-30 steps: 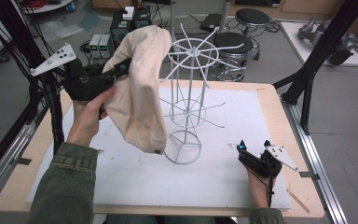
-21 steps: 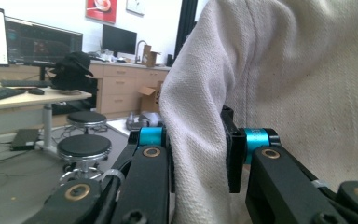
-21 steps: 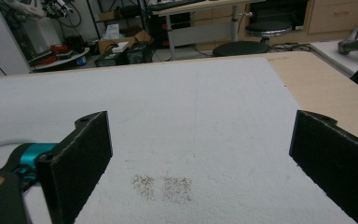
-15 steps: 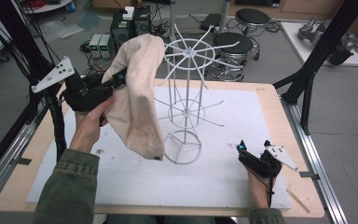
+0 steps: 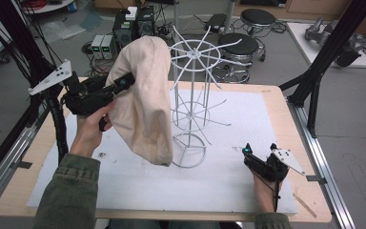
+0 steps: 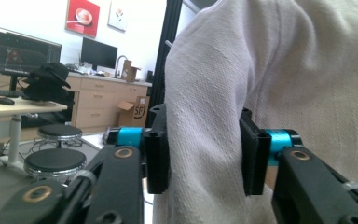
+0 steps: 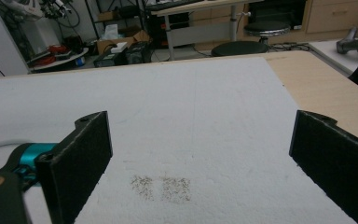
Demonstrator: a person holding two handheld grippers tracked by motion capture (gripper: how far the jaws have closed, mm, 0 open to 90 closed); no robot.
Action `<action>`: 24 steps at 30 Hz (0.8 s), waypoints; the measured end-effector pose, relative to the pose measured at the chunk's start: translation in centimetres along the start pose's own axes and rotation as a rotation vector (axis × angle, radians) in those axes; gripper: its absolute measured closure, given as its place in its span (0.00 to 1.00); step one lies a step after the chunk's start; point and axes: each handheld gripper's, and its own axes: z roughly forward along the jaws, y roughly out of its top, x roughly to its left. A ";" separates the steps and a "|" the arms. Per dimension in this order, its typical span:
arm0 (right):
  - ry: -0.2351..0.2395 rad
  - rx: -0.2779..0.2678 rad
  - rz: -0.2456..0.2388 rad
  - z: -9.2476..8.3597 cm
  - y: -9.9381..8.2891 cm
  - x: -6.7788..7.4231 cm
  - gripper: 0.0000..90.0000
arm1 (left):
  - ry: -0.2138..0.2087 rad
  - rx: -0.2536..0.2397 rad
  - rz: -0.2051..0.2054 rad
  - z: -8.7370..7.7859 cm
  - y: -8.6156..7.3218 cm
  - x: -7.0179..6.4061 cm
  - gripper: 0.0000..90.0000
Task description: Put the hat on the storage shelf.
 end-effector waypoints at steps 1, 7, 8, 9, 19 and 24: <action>-0.001 0.000 0.003 0.0 0.0 0.0 0.05 | 0.000 0.003 -0.009 0.0 0.0 0.1 0.63; 0.001 0.003 0.006 0.0 0.0 0.1 0.05 | 0.009 -0.002 -0.041 0.0 0.0 0.2 0.45; 0.001 0.003 0.007 0.0 0.0 0.1 0.05 | 0.007 -0.003 -0.043 0.0 0.0 0.3 0.44; 0.001 0.003 0.008 0.0 0.0 0.1 0.05 | 0.007 -0.007 -0.046 0.0 0.1 0.3 0.42; -0.001 0.003 0.008 0.0 0.0 0.1 0.05 | 0.050 -0.037 -0.033 -1.1 0.5 0.4 0.31; -0.006 -0.002 0.002 0.0 0.0 -0.1 0.05 | 0.071 -0.043 -0.021 -1.7 0.5 0.6 0.30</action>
